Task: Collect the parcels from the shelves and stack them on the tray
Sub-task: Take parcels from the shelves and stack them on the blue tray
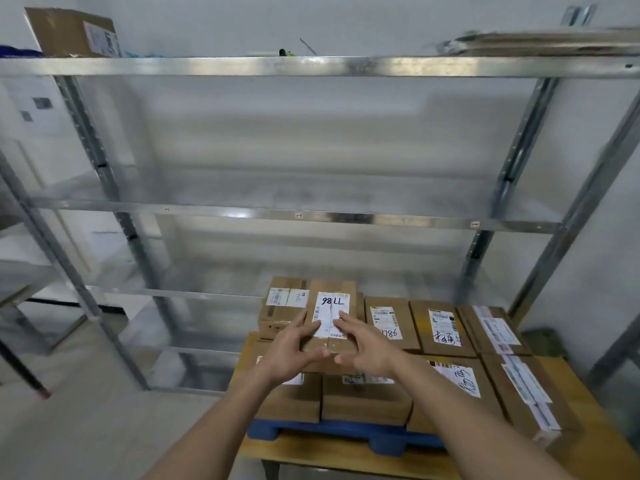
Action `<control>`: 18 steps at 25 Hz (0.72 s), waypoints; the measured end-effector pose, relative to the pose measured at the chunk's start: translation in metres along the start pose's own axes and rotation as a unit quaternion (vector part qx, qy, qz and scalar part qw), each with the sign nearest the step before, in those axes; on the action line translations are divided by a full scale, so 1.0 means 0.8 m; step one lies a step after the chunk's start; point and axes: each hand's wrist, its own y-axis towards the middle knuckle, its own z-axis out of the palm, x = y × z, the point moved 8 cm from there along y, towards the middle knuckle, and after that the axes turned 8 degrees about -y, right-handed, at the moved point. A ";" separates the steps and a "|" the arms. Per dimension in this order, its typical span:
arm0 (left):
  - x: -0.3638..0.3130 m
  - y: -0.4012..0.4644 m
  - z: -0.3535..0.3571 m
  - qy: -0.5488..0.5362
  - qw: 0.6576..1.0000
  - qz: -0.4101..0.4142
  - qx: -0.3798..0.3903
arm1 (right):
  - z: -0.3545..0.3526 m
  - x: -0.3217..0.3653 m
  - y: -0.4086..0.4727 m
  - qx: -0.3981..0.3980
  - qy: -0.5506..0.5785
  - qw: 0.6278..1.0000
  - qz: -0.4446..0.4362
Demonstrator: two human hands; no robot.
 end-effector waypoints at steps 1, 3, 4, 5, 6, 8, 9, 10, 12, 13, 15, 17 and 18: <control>0.012 0.009 0.005 0.004 1.000 -0.005 0.006 | 0.007 -0.008 0.012 0.004 0.005 1.000 0.003; 0.034 0.030 0.016 0.010 1.000 -0.014 0.019 | 0.022 -0.028 0.040 0.016 0.019 1.000 0.010; 0.042 0.042 0.019 0.010 1.000 -0.018 0.022 | 0.027 -0.036 0.054 0.021 0.026 0.999 0.014; 0.054 0.052 0.024 0.011 0.999 -0.024 0.029 | 0.031 -0.045 0.068 0.027 0.030 0.999 0.019; 0.063 0.062 0.028 0.011 0.999 -0.029 0.034 | 0.036 -0.053 0.080 0.033 0.034 0.999 0.023; 0.079 0.075 0.037 0.016 0.998 -0.044 0.047 | 0.045 -0.066 0.096 0.042 0.046 0.998 0.027; 0.085 0.081 0.038 0.020 0.997 -0.051 0.047 | 0.048 -0.071 0.102 0.044 0.052 0.997 0.029; 0.097 0.088 0.041 0.018 0.997 -0.059 0.049 | 0.051 -0.076 0.107 0.048 0.056 0.997 0.034; 0.108 0.095 0.047 0.011 0.996 -0.070 0.053 | 0.057 -0.088 0.116 0.050 0.056 0.996 0.038; 0.108 0.097 0.049 0.004 0.996 -0.073 0.055 | 0.059 -0.091 0.120 0.049 0.058 0.996 0.037; 0.114 0.103 0.053 -0.013 0.996 -0.069 0.054 | 0.062 -0.093 0.127 0.049 0.062 0.996 0.035; 0.119 0.112 0.053 -0.012 0.996 -0.068 0.052 | 0.064 -0.096 0.135 0.046 0.065 0.996 0.035; 0.124 0.117 0.053 -0.009 0.996 -0.067 0.055 | 0.063 -0.097 0.137 0.042 0.065 0.996 0.036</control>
